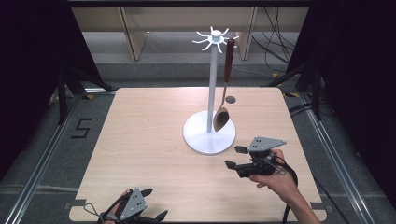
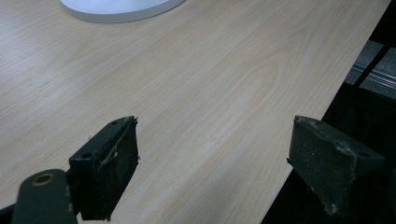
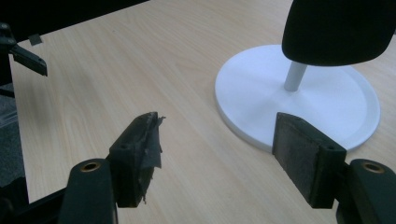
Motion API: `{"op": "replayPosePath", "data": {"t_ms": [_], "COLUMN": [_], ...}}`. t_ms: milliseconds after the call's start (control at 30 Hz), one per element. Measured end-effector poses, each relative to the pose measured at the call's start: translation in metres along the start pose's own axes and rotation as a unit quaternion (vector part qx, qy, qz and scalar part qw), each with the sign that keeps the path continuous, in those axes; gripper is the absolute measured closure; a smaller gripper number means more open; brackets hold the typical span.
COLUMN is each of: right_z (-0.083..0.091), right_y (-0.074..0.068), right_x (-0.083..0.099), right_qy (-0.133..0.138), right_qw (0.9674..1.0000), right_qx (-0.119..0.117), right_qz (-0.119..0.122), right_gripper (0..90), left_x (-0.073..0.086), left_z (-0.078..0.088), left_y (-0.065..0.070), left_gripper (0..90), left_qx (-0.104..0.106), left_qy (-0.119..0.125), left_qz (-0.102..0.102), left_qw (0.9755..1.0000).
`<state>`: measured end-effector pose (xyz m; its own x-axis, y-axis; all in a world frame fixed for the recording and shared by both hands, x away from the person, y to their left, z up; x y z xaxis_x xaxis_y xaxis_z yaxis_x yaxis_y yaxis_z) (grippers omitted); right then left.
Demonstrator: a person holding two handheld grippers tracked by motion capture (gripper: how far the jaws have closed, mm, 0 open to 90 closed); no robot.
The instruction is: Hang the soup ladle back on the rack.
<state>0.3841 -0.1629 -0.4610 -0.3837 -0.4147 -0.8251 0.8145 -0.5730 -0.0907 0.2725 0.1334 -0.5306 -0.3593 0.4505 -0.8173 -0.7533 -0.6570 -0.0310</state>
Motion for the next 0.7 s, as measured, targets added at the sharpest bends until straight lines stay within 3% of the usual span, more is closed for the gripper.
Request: {"op": "replayPosePath", "data": {"t_ms": [67, 233, 367, 433, 567, 600, 700], "right_z": [-0.002, -0.004, -0.007, -0.009, -0.010, -0.010, -0.010], "right_y": [0.001, 0.000, 0.001, 0.001, -0.001, -0.002, -0.004], "right_x": [0.002, 0.011, 0.019, 0.022, 0.025, 0.027, 0.030], "right_qy": [0.001, -0.010, -0.022, -0.024, -0.017, -0.018, -0.019], "right_qw": [0.9999, 0.9999, 0.9997, 0.9995, 0.9997, 0.9998, 0.9998], "right_qx": [-0.004, 0.001, 0.004, 0.001, 0.006, 0.008, 0.006], "right_qz": [0.011, 0.010, 0.007, 0.018, 0.015, 0.002, -0.001], "right_gripper": [32.7, 31.3, 28.9, 27.6, 19.6, 16.6, 16.2], "left_x": [0.000, 0.000, 0.000, 0.000, 0.000, 0.000, 0.000], "left_z": [0.000, 0.000, 0.000, 0.000, 0.000, 0.000, 0.000], "left_y": [0.000, 0.002, 0.000, 0.000, 0.000, 0.000, 0.000], "left_gripper": [15.2, 15.1, 15.2, 15.2, 15.2, 15.2, 15.2], "left_qx": [-0.001, 0.008, 0.001, 0.001, 0.000, 0.000, -0.001], "left_qy": [0.000, -0.004, 0.000, 0.000, 0.000, 0.000, 0.003], "left_qz": [-0.002, 0.003, 0.003, 0.004, 0.002, 0.002, 0.005], "left_qw": [1.0000, 1.0000, 1.0000, 1.0000, 1.0000, 1.0000, 1.0000]}}
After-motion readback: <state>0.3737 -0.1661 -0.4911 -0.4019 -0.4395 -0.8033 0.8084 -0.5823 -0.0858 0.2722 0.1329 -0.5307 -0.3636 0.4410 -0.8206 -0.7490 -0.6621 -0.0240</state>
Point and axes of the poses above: each handheld gripper's, and its own axes: z roughly backward along the jaws, x roughly out of its underside, y roughly to its right, the point moved 7 cm from there along -z, roughly forward along the jaws, and after that the axes turned 1 degree about -x, right-handed, at the moved point
